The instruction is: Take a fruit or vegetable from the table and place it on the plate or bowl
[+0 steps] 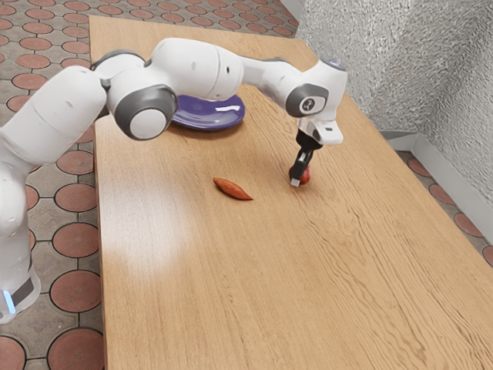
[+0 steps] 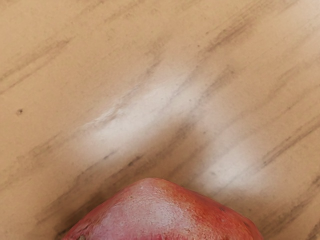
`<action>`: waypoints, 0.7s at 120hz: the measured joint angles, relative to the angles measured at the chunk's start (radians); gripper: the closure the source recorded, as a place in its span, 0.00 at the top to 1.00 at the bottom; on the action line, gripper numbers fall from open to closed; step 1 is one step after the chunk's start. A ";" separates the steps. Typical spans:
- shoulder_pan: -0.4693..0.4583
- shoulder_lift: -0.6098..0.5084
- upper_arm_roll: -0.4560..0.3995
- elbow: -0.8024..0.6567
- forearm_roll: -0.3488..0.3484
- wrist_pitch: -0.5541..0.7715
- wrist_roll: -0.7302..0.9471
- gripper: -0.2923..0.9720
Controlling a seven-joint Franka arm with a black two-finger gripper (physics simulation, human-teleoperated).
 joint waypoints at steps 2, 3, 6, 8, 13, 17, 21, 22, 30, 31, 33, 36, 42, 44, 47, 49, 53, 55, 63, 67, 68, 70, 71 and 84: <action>0.000 0.000 0.000 0.001 0.000 0.001 0.001 0.52; 0.000 0.000 0.000 0.001 0.000 0.001 0.001 0.52; 0.000 0.000 0.000 0.002 0.000 0.002 0.002 0.51; -0.001 0.000 0.000 0.003 0.000 0.003 0.002 0.51; -0.001 -0.003 0.000 0.006 0.001 0.004 0.003 0.51; -0.001 -0.006 0.000 0.007 0.001 0.005 0.004 0.51; -0.002 -0.011 0.000 0.009 0.001 0.005 0.005 0.51; -0.002 -0.014 0.000 0.009 0.001 0.005 0.005 0.51; -0.001 -0.053 0.004 0.009 0.003 0.003 0.006 0.50; -0.001 -0.059 0.004 0.008 0.004 0.002 0.006 0.50; 0.001 -0.077 0.005 0.007 0.004 -0.002 0.006 0.50; 0.017 -0.117 0.006 0.004 0.005 -0.017 0.006 0.49; 0.068 -0.181 0.008 0.001 0.005 -0.058 0.006 0.51; 0.090 -0.197 0.008 0.000 0.006 -0.074 0.005 0.51; 0.121 -0.214 0.009 -0.001 0.007 -0.097 0.005 0.50; 0.140 -0.222 0.010 -0.002 0.007 -0.112 0.005 0.50; 0.177 -0.236 0.010 -0.012 0.008 -0.138 0.004 0.51; 0.191 -0.243 0.014 -0.020 0.009 -0.150 0.004 0.51; 0.221 -0.270 0.050 -0.062 0.010 -0.188 0.003 0.51; 0.226 -0.283 0.073 -0.088 0.010 -0.203 0.002 0.50; 0.227 -0.286 0.078 -0.095 0.010 -0.207 0.002 0.50; 0.229 -0.291 0.090 -0.104 0.010 -0.213 0.002 0.50; 0.229 -0.293 0.096 -0.108 0.010 -0.216 0.002 0.49; 0.232 -0.324 0.169 -0.161 0.011 -0.244 0.002 0.47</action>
